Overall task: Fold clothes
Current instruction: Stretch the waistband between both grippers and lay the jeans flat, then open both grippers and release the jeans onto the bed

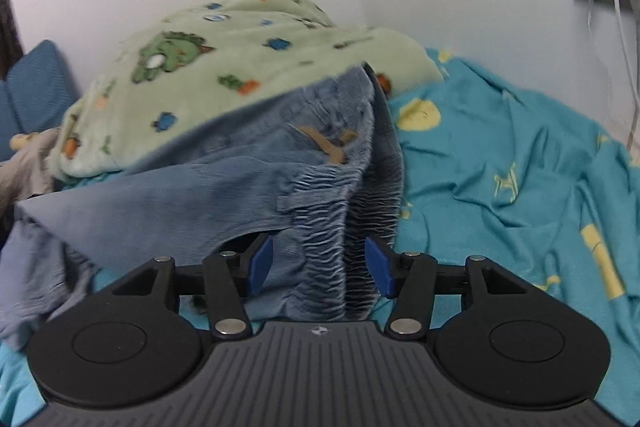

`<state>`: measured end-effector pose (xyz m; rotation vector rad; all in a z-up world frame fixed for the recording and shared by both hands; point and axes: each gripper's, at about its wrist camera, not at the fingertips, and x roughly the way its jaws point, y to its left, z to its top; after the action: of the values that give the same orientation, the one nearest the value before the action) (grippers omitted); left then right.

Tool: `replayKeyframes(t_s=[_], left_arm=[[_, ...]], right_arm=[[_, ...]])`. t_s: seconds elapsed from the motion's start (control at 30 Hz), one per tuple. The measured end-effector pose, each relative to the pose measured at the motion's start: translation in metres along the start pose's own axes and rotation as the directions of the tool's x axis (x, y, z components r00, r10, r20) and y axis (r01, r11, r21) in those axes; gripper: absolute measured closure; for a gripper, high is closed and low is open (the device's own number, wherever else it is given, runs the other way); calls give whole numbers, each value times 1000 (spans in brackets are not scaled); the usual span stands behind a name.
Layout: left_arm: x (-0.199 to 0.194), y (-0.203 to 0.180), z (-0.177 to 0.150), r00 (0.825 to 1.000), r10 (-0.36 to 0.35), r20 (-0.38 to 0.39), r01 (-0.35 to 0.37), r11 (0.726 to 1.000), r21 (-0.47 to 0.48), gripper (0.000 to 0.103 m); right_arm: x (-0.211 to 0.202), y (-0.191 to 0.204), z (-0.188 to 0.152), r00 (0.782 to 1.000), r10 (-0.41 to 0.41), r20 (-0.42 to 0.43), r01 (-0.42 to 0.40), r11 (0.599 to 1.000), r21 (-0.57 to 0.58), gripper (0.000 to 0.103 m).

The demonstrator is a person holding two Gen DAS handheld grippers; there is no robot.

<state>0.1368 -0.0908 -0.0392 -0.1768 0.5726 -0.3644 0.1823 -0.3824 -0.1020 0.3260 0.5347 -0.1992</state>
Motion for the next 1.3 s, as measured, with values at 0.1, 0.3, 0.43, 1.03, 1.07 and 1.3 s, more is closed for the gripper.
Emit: replayKeyframes(t_s=[0.1,0.3,0.43,1.03,1.07,1.3], left_arm=[[16,8,0,999,33,-15,-33,999,-13,57],[36,20,-4,997,50,-50,-53,997,-62,57],[36,20,-6,996,64,-55,-68,995,-68,57],[2,28,-3,991,132,27,-129,987,-99,59],[3,28,-3,991,129,21,-127,988,-93,59],[12,25,-7,993,119,-27,-120,992,-42,58]], right_arm=[[10,0,-1,1000,14,7,-14,1000,11,42],[24,9,-7,1000,13,20,-12,999,-41,47],[29,12,-8,999,17,47,-14,997,-77,71],[-39,-4,21,970,-196,146,224,952,-210,89],[-35,-11,19,968,-216,124,238,951,-198,89],[-3,-44,-8,967,-243,-81,235,967,-99,86]])
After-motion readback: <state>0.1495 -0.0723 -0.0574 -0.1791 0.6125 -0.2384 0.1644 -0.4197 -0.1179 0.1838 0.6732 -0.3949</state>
